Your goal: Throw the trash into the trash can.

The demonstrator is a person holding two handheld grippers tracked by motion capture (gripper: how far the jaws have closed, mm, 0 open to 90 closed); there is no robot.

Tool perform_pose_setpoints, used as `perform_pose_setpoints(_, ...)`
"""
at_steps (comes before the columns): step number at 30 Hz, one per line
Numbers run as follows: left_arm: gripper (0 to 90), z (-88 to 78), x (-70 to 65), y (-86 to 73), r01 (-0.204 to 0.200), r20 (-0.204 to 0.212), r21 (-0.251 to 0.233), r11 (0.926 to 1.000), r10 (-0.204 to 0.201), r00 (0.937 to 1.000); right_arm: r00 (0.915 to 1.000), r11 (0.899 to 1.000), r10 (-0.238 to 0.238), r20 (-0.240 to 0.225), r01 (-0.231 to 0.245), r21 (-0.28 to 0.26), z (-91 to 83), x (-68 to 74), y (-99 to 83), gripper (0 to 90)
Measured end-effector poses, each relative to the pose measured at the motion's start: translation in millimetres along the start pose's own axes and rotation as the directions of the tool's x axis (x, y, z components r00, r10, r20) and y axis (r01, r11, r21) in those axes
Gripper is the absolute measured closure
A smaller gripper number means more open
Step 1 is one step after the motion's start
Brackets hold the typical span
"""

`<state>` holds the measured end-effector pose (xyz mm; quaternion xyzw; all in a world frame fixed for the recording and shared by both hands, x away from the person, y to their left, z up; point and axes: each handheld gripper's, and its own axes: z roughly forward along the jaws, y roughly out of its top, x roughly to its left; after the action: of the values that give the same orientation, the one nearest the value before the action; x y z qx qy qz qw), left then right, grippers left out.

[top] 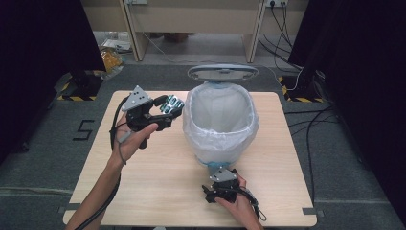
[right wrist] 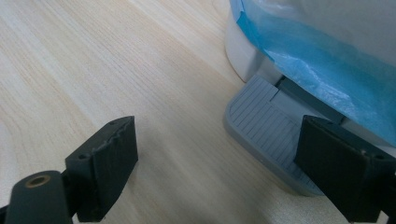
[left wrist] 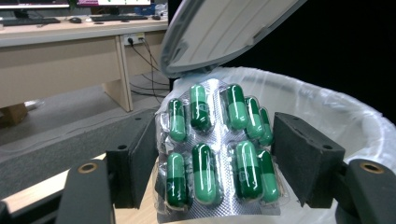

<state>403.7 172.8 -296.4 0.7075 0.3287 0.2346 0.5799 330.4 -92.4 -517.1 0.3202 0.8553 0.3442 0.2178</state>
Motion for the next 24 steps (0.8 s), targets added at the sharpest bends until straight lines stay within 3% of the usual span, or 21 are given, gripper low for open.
perform_pose_setpoints(24,32.0,33.4,-34.3,19.2,-0.037,0.066,0.022,0.9991,0.035,0.9972,1.0,1.0,0.001,-0.002,-0.001,0.001,-0.2,0.0,-0.3,13.3)
